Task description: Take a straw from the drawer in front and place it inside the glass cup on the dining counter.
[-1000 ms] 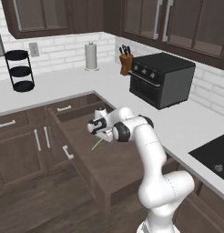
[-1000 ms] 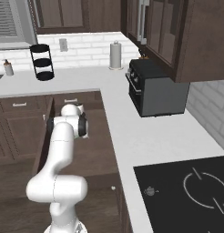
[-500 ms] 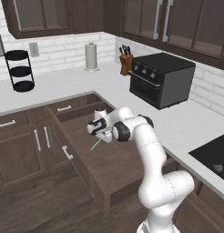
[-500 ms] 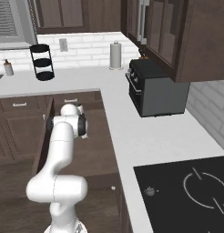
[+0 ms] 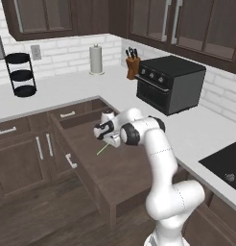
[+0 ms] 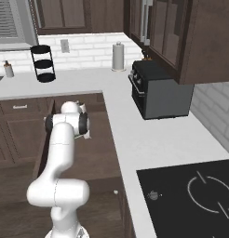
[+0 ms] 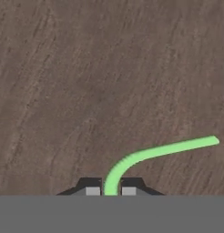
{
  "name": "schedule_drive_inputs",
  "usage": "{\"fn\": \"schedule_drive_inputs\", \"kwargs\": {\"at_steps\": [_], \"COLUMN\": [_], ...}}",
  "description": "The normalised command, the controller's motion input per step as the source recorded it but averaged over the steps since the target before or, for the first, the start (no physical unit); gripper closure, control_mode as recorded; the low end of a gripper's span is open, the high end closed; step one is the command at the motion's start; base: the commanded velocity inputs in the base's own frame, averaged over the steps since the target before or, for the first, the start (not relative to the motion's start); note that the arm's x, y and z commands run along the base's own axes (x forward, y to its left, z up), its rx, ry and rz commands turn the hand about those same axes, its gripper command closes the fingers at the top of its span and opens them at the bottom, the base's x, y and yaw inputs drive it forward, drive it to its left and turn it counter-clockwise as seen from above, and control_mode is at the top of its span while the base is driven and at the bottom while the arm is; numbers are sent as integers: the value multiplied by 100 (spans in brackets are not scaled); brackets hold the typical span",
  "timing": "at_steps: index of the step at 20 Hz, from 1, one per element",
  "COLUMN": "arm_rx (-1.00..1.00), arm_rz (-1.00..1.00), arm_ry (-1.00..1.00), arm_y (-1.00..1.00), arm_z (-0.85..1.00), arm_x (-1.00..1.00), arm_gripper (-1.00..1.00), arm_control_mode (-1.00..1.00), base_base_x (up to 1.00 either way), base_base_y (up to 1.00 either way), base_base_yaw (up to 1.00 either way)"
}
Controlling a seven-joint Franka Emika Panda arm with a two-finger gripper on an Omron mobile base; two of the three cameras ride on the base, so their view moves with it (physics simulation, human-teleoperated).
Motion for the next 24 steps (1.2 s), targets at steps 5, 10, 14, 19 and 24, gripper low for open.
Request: {"fn": "schedule_drive_inputs", "kwargs": {"at_steps": [5,10,14,19,24], "arm_rx": [6,5,5,3,1], "arm_rz": [0,12,17,13,14], "arm_ry": [-14,-35,-33,-21,-13], "arm_y": [-17,-7,-13,-31,-21], "arm_z": [99,100,100,100,100], "arm_x": [-26,-91,-100,-97,-75], "arm_gripper": [100,100,100,100,100], "arm_control_mode": [-100,-100,-100,-100,-100], "base_base_x": [0,0,0,0,0], "base_base_y": [0,0,0,0,0], "base_base_yaw": [0,0,0,0,0]}}
